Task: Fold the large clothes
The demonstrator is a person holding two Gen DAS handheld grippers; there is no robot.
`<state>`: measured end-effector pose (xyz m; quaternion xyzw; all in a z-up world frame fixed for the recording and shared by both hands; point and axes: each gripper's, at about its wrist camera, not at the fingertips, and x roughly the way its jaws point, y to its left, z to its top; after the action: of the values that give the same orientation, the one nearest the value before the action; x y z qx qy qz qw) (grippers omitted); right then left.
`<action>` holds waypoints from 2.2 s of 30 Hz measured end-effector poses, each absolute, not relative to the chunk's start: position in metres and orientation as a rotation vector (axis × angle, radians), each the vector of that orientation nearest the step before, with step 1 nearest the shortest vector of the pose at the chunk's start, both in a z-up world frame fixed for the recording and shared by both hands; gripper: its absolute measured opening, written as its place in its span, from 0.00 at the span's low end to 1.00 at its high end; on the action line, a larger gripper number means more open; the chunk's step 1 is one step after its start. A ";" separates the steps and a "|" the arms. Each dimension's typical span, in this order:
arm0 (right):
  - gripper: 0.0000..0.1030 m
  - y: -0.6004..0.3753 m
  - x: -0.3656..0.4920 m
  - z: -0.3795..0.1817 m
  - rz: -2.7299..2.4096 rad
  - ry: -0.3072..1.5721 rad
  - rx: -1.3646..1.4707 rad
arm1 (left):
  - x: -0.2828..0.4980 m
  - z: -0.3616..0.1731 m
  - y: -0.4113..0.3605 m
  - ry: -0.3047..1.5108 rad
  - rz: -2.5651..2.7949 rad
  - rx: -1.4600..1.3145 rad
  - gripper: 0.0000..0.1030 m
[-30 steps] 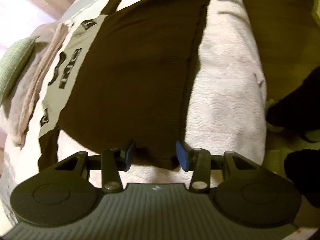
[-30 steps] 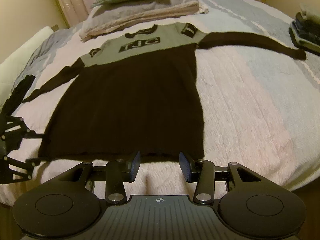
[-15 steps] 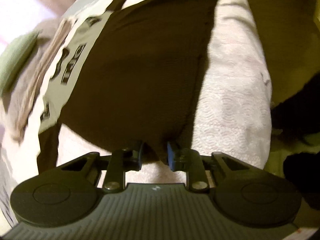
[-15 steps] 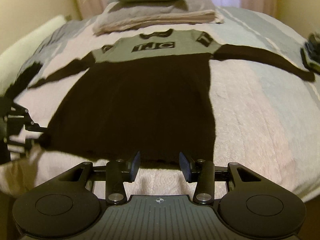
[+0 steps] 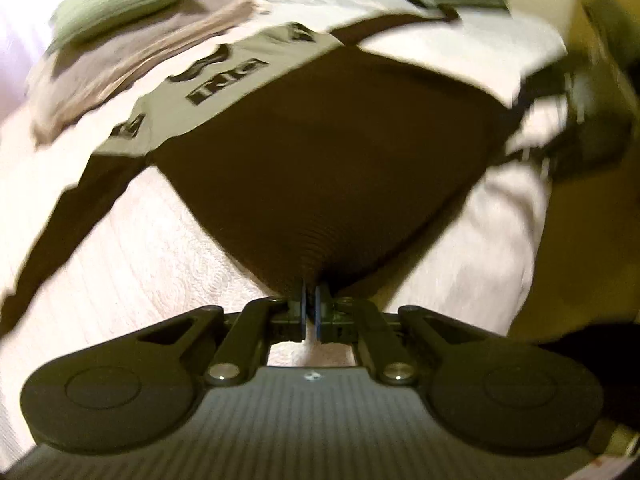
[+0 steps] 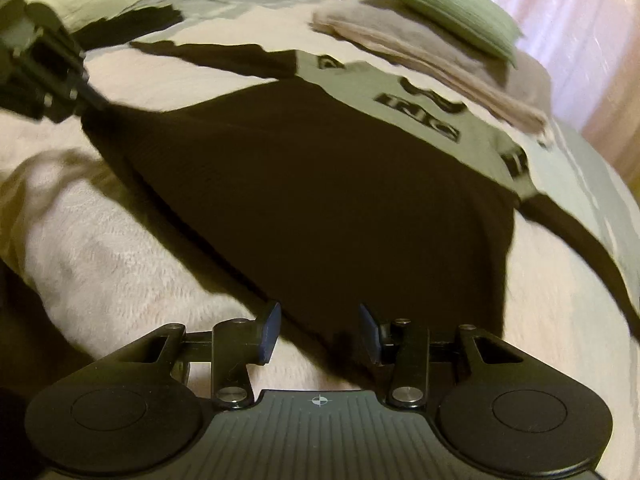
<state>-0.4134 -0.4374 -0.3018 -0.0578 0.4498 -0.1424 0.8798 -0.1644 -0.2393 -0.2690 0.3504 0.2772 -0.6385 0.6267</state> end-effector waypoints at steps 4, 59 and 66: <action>0.39 -0.439 -0.403 -0.313 -0.295 0.944 -0.168 | -0.154 -0.259 -0.238 0.695 -1.450 0.699 0.02; 0.00 -0.428 -0.435 -0.331 -0.244 1.090 -0.473 | -0.165 -0.296 -0.216 0.597 -1.489 0.986 0.01; 0.38 -0.469 -0.477 -0.268 -0.469 0.983 0.003 | -0.133 -0.268 -0.209 0.786 -1.416 0.784 0.05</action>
<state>-0.4774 -0.4687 -0.2683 0.0016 0.4677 -0.2229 0.8553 -0.1333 -0.2087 -0.2678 0.3411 0.3419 -0.6164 0.6219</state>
